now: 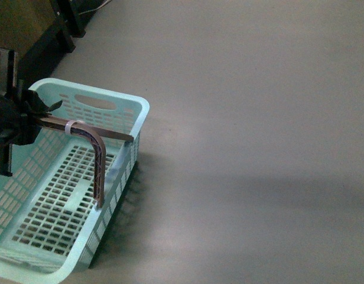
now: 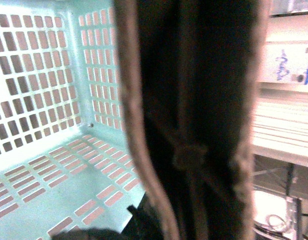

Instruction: Pick lemon and mango into basket

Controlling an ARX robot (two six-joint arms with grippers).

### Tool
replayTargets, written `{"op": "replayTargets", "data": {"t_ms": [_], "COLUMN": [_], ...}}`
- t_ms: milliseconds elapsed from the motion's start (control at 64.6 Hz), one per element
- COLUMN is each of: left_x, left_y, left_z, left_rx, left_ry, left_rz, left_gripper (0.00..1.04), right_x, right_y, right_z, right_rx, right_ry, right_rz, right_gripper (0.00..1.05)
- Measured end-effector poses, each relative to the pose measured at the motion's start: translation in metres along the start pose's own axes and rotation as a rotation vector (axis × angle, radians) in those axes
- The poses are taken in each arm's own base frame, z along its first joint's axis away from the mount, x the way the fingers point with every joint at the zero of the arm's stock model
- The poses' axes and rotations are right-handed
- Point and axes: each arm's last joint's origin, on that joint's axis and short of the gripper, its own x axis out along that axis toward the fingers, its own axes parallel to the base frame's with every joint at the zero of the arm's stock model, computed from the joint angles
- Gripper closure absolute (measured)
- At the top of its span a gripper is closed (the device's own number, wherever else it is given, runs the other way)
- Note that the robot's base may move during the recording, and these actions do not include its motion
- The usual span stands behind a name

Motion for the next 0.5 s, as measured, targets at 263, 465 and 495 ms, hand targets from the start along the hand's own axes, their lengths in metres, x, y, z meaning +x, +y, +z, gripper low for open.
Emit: {"op": "replayTargets", "data": {"t_ms": [263,465,495], "left_x": [-0.09,-0.127,-0.13], "left_y": [-0.06,-0.08,-0.082], "left_z": [-0.003,-0.01,-0.011], "left_rx": [-0.015,-0.032,-0.031], "left_ry": [-0.044,-0.049,-0.048], "left_rz": [-0.195,-0.26,-0.269], "left_gripper": [1.0,1.0,1.0], "right_x": [0.0,0.0,0.0], "right_y": [0.0,0.0,0.0], "right_z": [0.0,0.0,0.0], "right_rx": [0.0,0.0,0.0], "right_ry": [0.0,0.0,0.0], "right_rz": [0.0,0.0,0.0], "right_gripper": [0.09,0.09,0.09]}}
